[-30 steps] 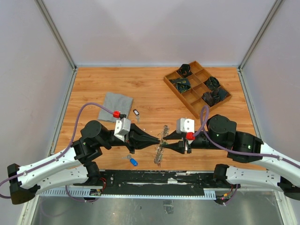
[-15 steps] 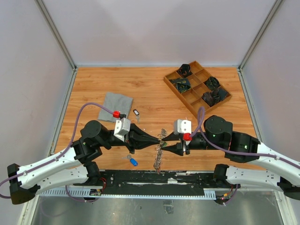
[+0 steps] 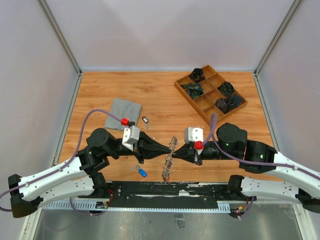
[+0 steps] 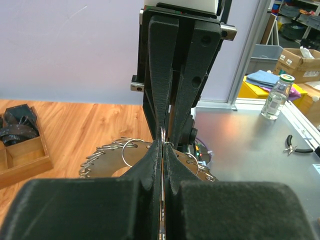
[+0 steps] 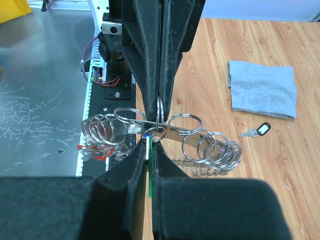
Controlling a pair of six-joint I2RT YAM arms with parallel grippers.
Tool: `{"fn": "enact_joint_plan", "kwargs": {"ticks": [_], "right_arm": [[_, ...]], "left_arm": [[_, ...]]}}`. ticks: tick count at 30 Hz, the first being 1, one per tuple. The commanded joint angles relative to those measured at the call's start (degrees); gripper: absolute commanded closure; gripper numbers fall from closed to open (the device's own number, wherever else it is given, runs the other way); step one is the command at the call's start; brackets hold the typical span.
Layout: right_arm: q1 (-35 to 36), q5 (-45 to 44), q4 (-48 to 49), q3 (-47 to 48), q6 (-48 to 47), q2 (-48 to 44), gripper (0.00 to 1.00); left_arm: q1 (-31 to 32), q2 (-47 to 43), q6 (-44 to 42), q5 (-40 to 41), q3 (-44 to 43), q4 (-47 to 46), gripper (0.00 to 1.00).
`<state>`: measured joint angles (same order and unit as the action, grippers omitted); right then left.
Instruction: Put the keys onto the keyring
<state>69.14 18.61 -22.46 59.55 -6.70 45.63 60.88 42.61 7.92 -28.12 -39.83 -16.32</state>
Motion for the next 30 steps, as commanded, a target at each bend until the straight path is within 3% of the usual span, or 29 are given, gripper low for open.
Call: {"fn": "enact_joint_plan", "kwargs": {"ticks": [1, 13, 18, 22, 27, 30], "right_arm": [[0.2, -1.5, -0.9, 2.9, 0.0, -1.1, 0.96], [0.1, -2.4, -1.7, 4.2, -0.4, -1.5, 0.95], [0.2, -5.0, -5.7, 3.8, -1.9, -1.5, 0.63], [0.1, -11.5, -8.1, 3.1, -3.2, -3.4, 0.52], [0.1, -28.5, -9.5, 3.2, -1.0, -3.9, 0.37], [0.1, -41.6, -10.1, 3.9, 3.1, -2.9, 0.15]], "left_arm": [[0.3, -0.5, -0.4, 0.4, -2.1, -4.3, 1.0], [0.3, 0.7, -0.7, 1.6, -1.6, -3.5, 0.99], [0.3, 0.6, -0.8, 4.0, -1.6, -2.7, 0.99], [0.2, 0.6, -1.5, 8.2, -1.6, 0.1, 1.0], [0.2, 2.6, -3.5, 16.5, -2.6, 7.6, 1.0], [-0.6, 5.0, -4.2, 21.2, -3.0, 11.4, 1.0]]}}
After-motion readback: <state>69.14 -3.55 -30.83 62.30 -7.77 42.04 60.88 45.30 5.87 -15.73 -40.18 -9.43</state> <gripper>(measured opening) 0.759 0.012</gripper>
